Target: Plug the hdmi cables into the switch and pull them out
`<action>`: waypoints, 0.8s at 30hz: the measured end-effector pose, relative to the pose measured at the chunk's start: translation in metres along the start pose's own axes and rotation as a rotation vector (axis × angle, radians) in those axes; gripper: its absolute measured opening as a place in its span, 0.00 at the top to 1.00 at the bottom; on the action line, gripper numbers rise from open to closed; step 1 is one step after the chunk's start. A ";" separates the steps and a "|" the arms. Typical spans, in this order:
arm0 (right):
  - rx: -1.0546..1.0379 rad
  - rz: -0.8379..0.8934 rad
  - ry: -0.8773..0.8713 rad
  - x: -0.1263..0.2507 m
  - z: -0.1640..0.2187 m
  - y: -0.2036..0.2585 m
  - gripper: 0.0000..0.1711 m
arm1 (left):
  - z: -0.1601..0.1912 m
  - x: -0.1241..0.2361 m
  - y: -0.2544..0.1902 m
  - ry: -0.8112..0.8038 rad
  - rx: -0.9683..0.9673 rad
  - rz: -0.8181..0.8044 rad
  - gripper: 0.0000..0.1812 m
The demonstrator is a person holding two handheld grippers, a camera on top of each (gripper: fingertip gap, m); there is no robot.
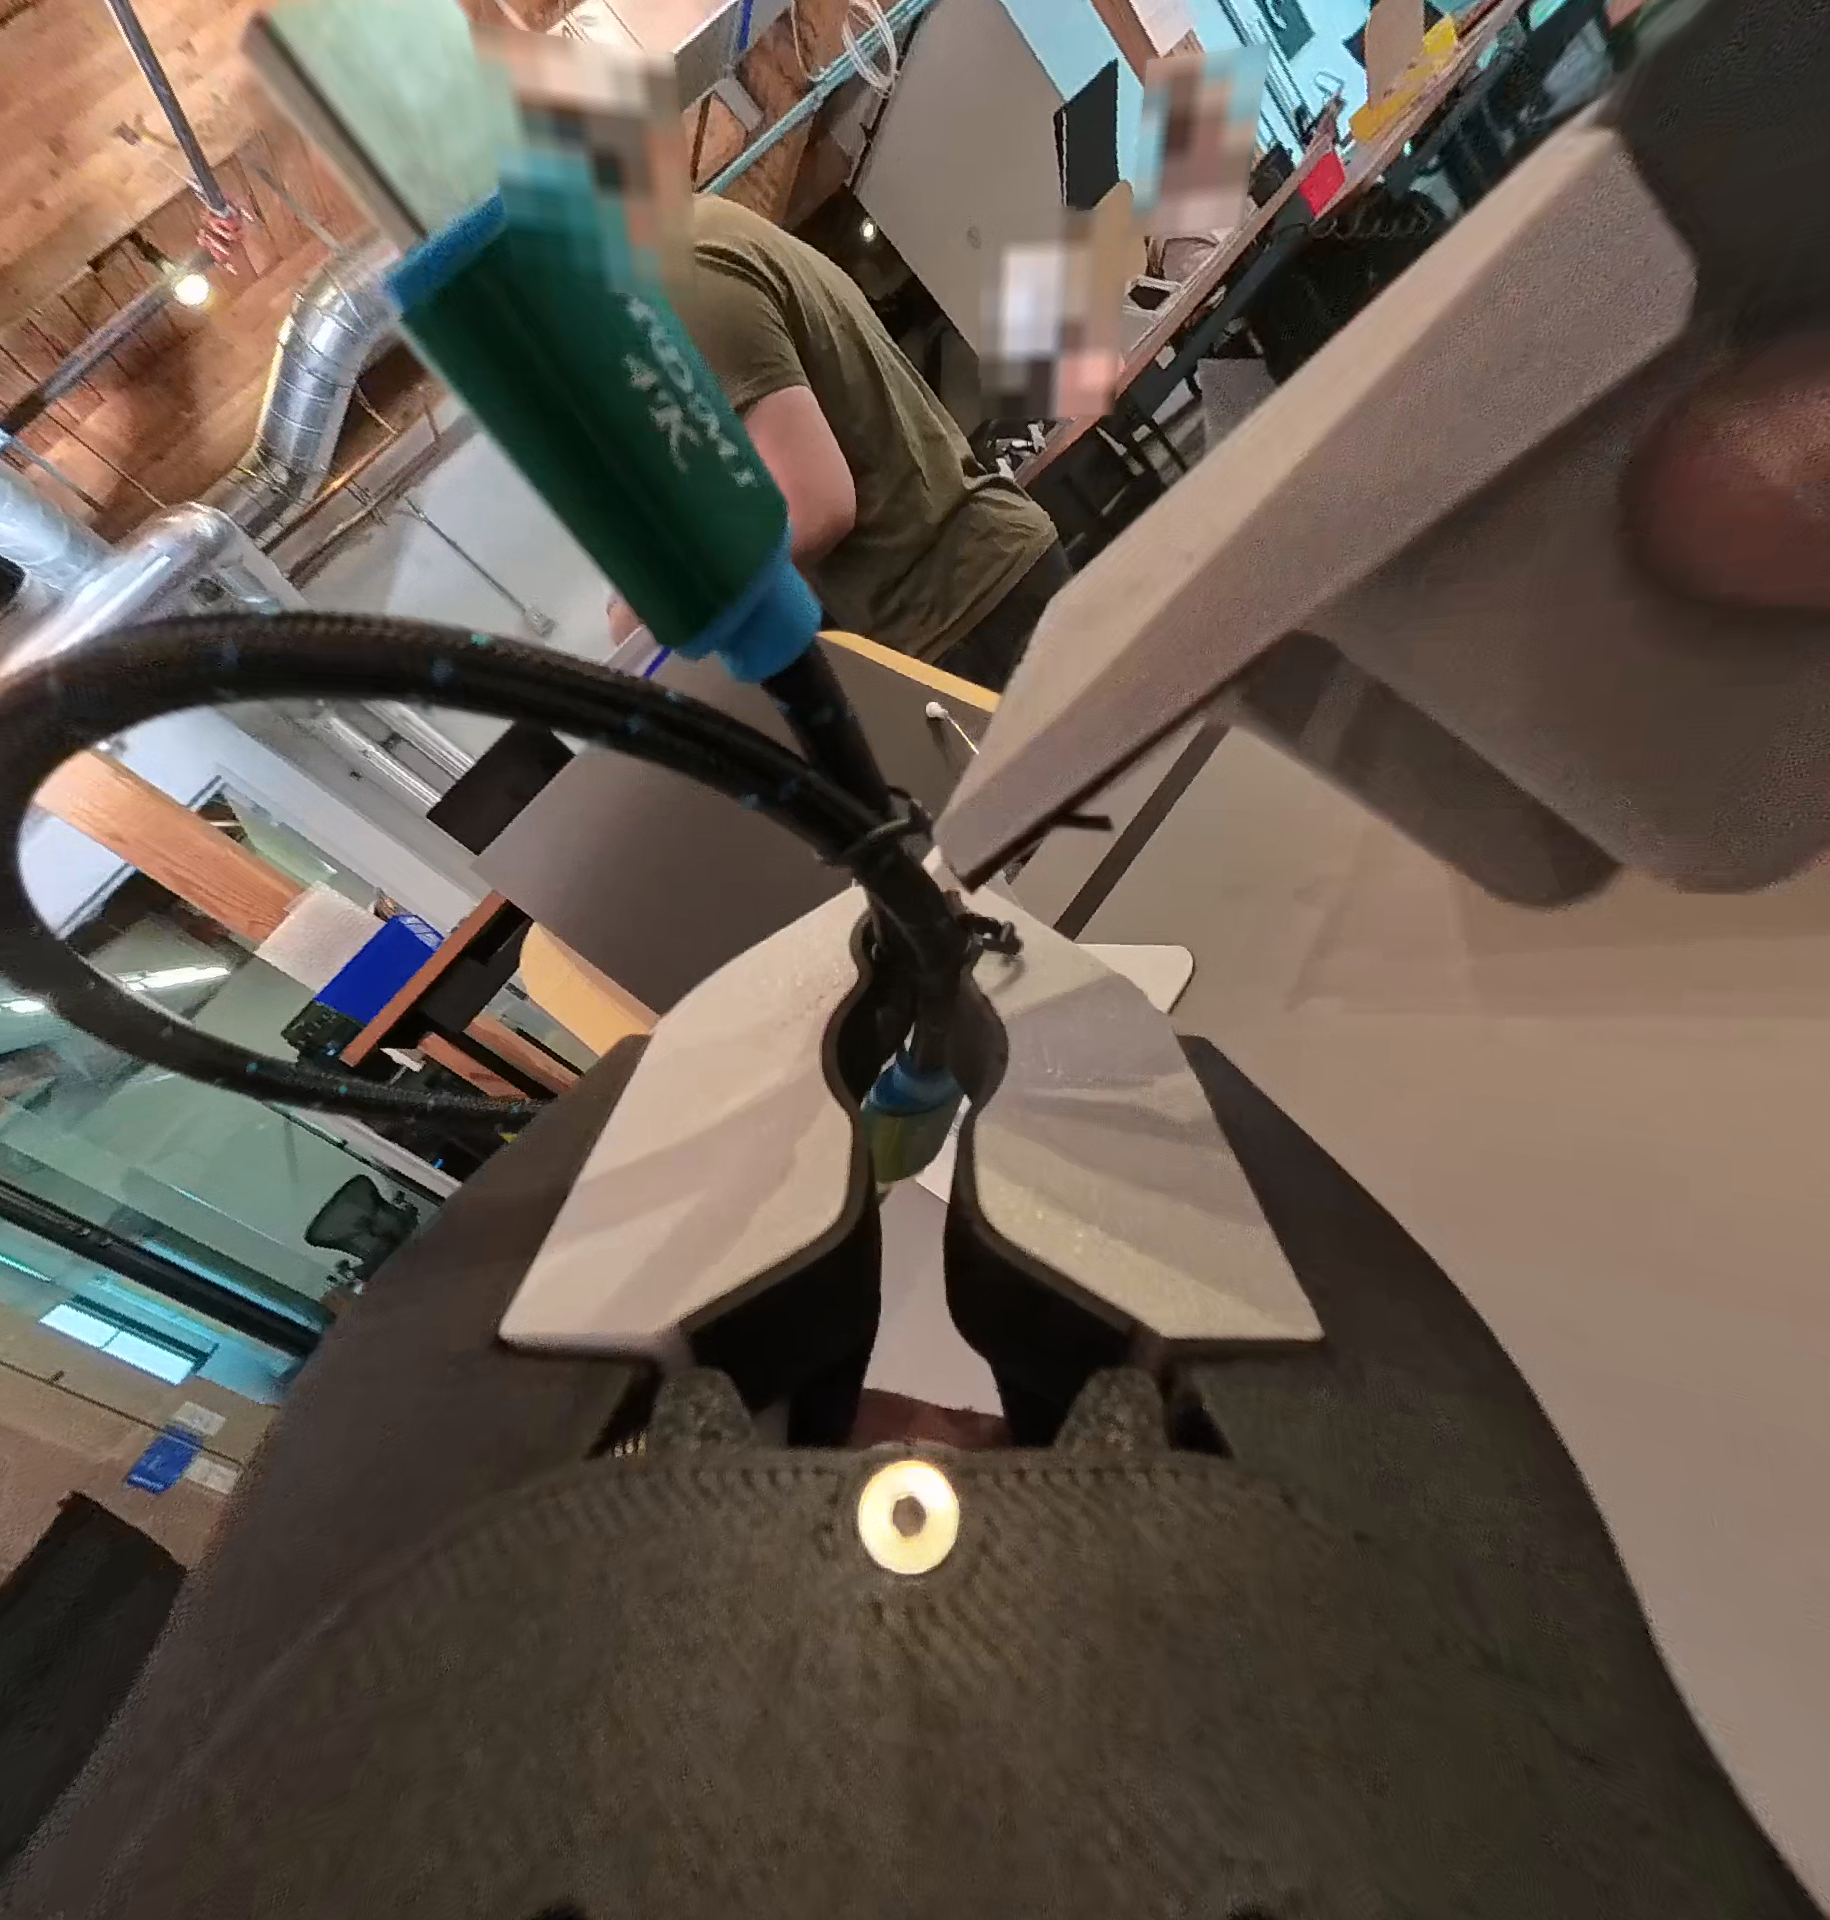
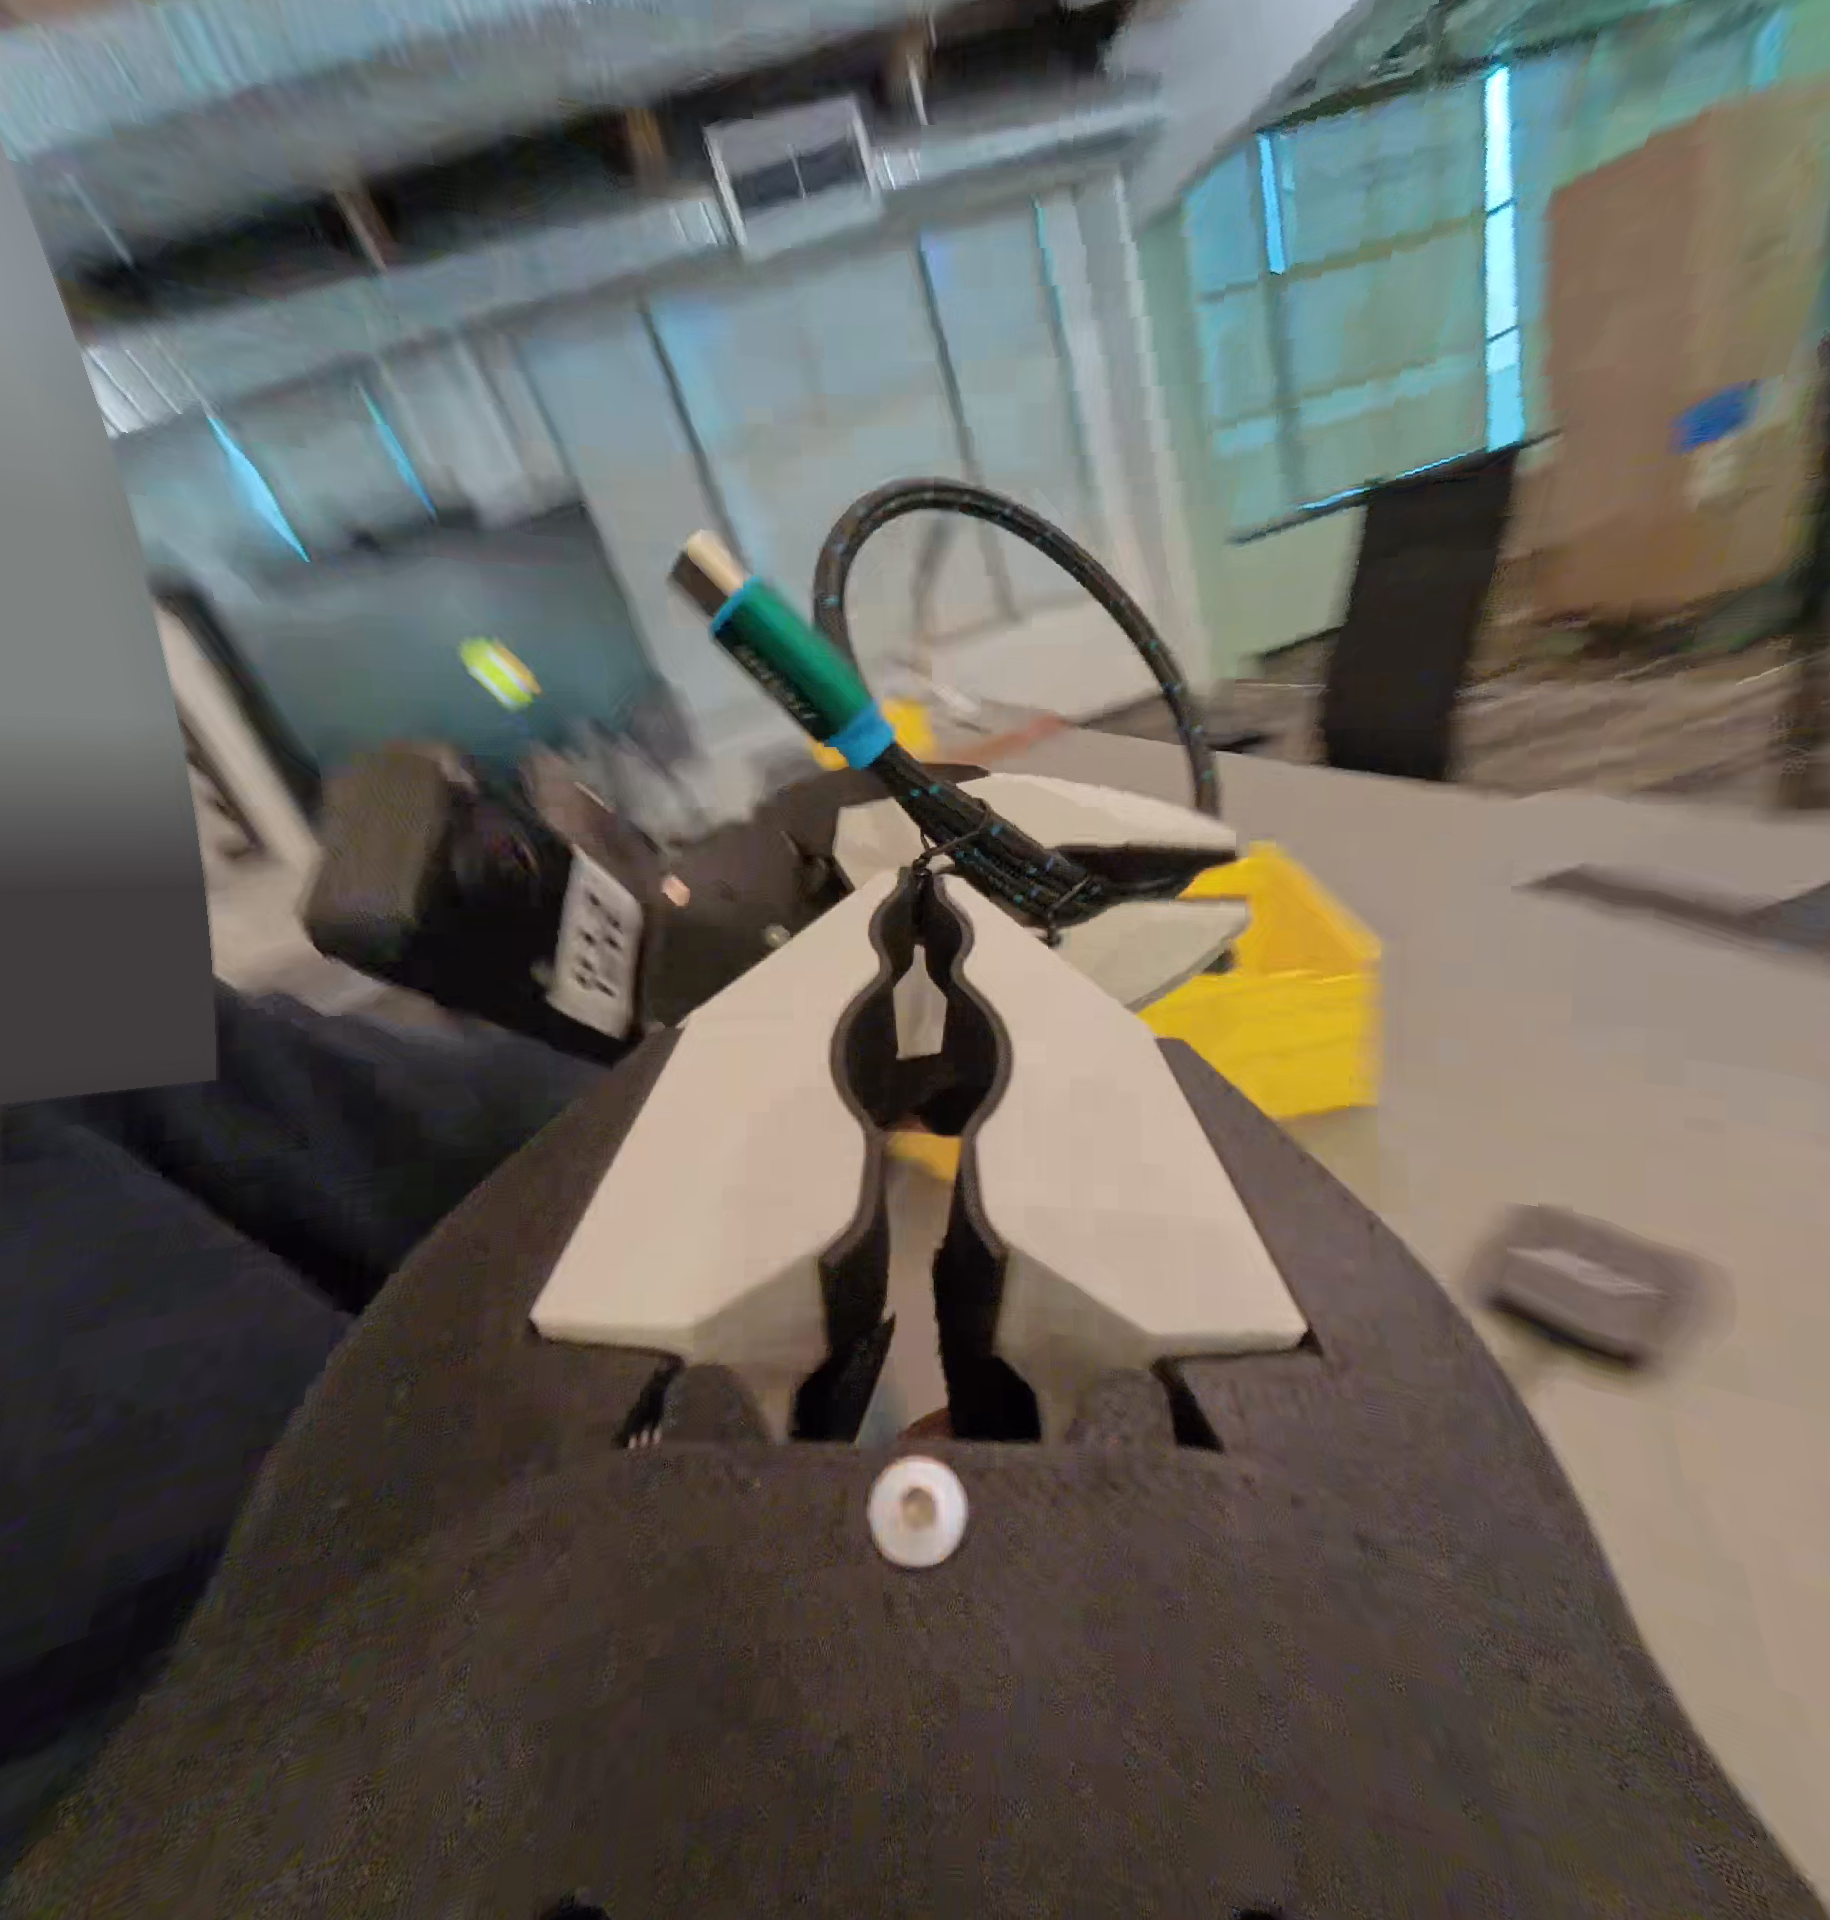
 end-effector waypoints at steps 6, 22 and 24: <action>-0.538 -0.233 -0.262 -0.004 0.006 0.016 1.00 | -0.003 0.002 -0.006 -0.045 -0.048 -0.018 0.96; 1.115 0.437 0.389 -0.011 0.005 0.004 0.90 | 0.001 -0.001 -0.001 0.019 0.030 0.005 0.96; 1.127 0.469 0.416 -0.013 0.005 0.001 0.92 | 0.002 -0.001 0.001 0.028 0.037 -0.002 0.96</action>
Point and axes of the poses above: each gripper's, where its closed fingertips meet, x back along the fingers, z out of its underside, y = z × x across the jaws, the point moved 1 cm from there along x, back along the fingers, and after that the axes turned 11 degrees about x, right-handed, at the moved point
